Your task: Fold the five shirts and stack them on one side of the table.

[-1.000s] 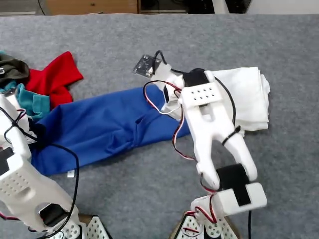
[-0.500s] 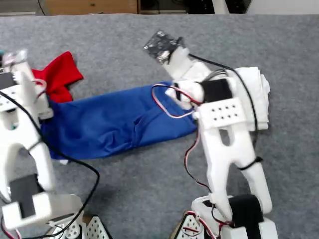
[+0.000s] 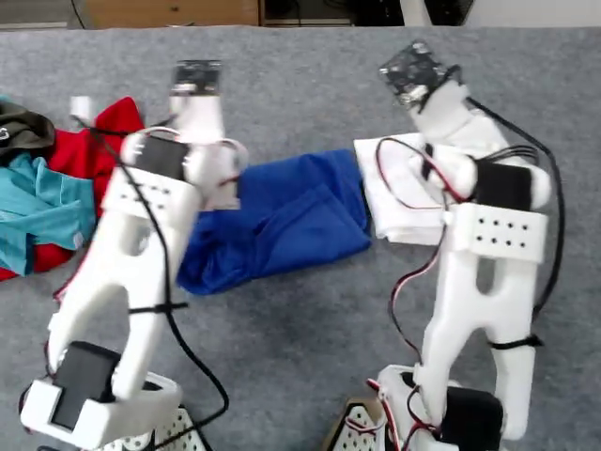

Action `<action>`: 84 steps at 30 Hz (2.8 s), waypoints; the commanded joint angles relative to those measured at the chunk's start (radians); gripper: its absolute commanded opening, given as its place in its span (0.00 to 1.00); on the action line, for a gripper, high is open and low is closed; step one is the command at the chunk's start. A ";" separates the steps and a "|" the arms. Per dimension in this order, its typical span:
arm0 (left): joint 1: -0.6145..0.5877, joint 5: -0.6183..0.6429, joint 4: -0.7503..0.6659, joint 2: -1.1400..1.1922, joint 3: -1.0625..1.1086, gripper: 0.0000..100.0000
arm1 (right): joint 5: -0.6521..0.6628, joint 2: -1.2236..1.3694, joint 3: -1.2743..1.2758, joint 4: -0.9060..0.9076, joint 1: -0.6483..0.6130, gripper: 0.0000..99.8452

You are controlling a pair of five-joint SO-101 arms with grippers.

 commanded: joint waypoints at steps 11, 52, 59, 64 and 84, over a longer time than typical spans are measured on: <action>0.255 0.098 -0.210 0.237 -0.215 0.02 | 0.015 -0.031 -0.050 0.023 0.131 0.00; -0.683 -0.058 0.436 0.400 -0.979 0.02 | -0.112 0.401 -0.160 0.112 -0.407 0.00; -0.845 -0.114 0.433 0.278 -0.672 0.02 | -0.256 0.700 -0.484 0.318 -0.404 0.07; -0.885 -0.115 0.407 0.228 -0.545 0.02 | -0.315 0.854 -0.671 0.353 -0.369 0.16; -0.895 -0.133 0.178 -0.005 -0.175 0.02 | -0.305 1.326 -1.291 0.462 -0.318 0.17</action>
